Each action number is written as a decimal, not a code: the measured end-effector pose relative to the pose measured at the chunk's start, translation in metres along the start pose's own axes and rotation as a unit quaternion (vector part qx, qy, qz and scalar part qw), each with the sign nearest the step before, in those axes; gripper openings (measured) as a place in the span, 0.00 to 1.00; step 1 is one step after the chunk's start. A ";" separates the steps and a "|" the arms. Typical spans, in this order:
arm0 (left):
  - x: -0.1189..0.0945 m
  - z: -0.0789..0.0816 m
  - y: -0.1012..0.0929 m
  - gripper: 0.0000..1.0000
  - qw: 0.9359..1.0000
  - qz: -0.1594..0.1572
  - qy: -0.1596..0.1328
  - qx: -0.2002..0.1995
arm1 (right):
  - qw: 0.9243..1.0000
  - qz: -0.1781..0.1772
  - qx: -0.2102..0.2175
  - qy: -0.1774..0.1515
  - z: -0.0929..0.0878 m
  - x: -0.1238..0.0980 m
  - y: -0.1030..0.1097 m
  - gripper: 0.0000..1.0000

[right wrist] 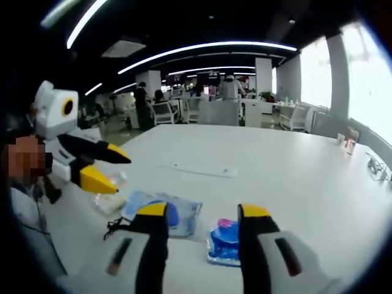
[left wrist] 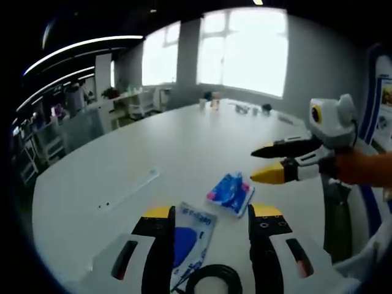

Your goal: Arrange the tabletop items into an orderly group along one side of the table until the central work area is clear of visible clutter.

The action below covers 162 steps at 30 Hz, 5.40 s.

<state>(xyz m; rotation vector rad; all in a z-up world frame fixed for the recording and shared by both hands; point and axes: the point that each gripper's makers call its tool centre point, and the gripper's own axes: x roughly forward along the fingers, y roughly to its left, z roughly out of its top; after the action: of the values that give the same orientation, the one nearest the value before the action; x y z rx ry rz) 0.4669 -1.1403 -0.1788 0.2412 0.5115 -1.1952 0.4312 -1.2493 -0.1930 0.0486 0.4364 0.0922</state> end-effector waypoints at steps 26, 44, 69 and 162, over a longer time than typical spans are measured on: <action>-0.064 -0.066 0.010 0.44 0.999 0.032 0.024 -0.036 | 0.999 0.044 -0.012 0.025 -0.018 0.009 0.077 0.41; -0.075 -0.130 0.008 0.42 0.995 0.041 0.051 -0.080 | 0.994 0.067 -0.033 0.077 -0.065 0.025 0.118 0.40; -0.056 -0.201 0.000 0.38 0.982 0.052 0.110 -0.142 | 0.985 0.095 -0.043 0.138 -0.116 0.055 0.136 0.38; -0.029 -0.232 0.013 0.01 0.936 0.102 0.150 -0.302 | 0.978 0.097 -0.045 0.179 -0.162 0.091 0.138 0.06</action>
<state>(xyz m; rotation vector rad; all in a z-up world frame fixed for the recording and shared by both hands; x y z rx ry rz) 0.4136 -1.0100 -0.3654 -0.0560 1.0679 -0.7537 0.4332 -1.0983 -0.3687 -0.0150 0.7875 0.3160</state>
